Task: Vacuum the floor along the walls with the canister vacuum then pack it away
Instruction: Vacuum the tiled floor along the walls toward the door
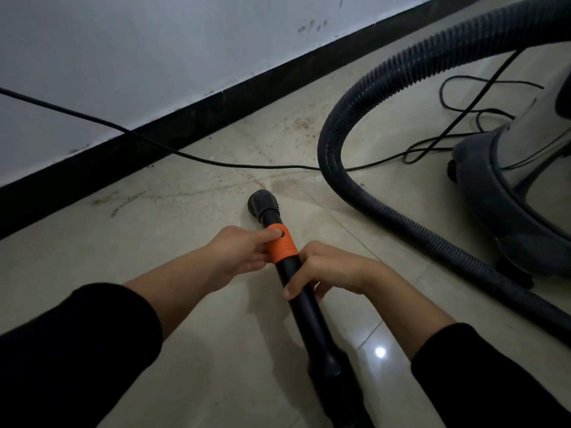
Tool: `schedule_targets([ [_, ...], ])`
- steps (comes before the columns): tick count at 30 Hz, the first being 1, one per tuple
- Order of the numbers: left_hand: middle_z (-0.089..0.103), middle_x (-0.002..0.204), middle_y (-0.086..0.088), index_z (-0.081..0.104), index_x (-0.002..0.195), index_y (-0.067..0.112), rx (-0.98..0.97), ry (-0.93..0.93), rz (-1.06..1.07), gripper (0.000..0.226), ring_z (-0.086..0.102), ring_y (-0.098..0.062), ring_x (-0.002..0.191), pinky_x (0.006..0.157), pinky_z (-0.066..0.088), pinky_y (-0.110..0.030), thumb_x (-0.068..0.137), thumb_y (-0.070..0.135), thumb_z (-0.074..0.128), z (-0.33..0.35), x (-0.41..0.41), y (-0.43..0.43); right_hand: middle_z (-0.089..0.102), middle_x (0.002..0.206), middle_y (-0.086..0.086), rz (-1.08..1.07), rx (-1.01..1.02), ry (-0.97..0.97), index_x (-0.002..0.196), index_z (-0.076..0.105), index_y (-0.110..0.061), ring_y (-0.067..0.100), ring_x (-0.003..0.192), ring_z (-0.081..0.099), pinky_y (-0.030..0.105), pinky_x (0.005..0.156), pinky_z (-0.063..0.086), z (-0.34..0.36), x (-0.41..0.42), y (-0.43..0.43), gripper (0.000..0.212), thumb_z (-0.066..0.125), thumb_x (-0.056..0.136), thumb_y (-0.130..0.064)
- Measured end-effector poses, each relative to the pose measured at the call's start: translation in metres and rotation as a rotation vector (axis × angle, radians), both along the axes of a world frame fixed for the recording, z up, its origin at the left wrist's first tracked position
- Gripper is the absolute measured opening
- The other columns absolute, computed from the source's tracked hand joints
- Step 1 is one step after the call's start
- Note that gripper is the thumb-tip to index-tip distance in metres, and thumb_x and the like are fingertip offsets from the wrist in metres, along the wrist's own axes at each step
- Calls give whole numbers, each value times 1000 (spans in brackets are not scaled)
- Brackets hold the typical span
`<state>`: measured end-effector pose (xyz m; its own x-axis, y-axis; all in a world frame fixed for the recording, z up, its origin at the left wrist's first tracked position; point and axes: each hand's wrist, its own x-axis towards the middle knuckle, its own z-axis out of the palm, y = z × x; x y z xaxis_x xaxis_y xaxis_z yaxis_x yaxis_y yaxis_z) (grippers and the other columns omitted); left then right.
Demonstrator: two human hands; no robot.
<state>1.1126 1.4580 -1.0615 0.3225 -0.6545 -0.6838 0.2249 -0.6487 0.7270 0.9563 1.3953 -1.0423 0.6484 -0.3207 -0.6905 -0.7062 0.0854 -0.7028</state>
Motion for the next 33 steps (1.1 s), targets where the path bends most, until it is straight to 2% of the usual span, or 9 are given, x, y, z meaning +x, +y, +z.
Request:
schedule_targets([
  [5,69,101,-10,64,116,1,-5,37,-56,45,69,-14,85,71,55,-22,83,30,75,-1,8,-2,66,78,15,6,-18,37,85,65,-1,26,74,65,30,63,52,3,1,6,13,72,75,-3],
  [10,70,90,-7,67,112,1,-47,167,-30,43,70,-12,75,66,54,-21,79,27,77,-14,4,19,69,84,19,77,-5,95,93,66,6,29,78,68,38,75,57,4,-3,16,19,71,77,-2],
  [15,73,85,-4,71,107,4,-100,245,-10,53,72,-13,78,70,53,-23,64,33,81,-22,12,41,70,92,27,119,-5,128,98,66,13,34,83,70,42,78,58,3,5,30,25,71,77,0],
  [17,73,80,-3,72,103,5,-114,244,-11,47,72,-12,76,71,52,-23,65,31,79,-23,16,47,70,95,29,137,-7,134,100,65,14,36,86,70,43,78,59,4,10,33,28,71,77,0],
  [20,73,75,0,72,102,5,-119,230,33,28,71,-11,73,71,51,-24,80,22,73,-25,22,56,69,96,31,157,-11,140,100,65,15,41,90,70,45,80,59,4,20,38,29,72,76,-1],
  [25,71,70,0,73,92,6,-123,184,90,16,69,-13,71,72,50,-26,83,20,71,-26,37,70,69,92,28,206,-8,134,96,67,11,37,83,70,42,76,59,2,39,45,25,73,76,-2],
  [33,69,70,-2,70,92,4,-151,136,202,15,67,-19,77,78,54,-29,84,16,69,-27,58,72,68,81,18,219,-25,114,91,66,6,27,73,68,34,66,59,4,68,48,18,73,76,-3],
])
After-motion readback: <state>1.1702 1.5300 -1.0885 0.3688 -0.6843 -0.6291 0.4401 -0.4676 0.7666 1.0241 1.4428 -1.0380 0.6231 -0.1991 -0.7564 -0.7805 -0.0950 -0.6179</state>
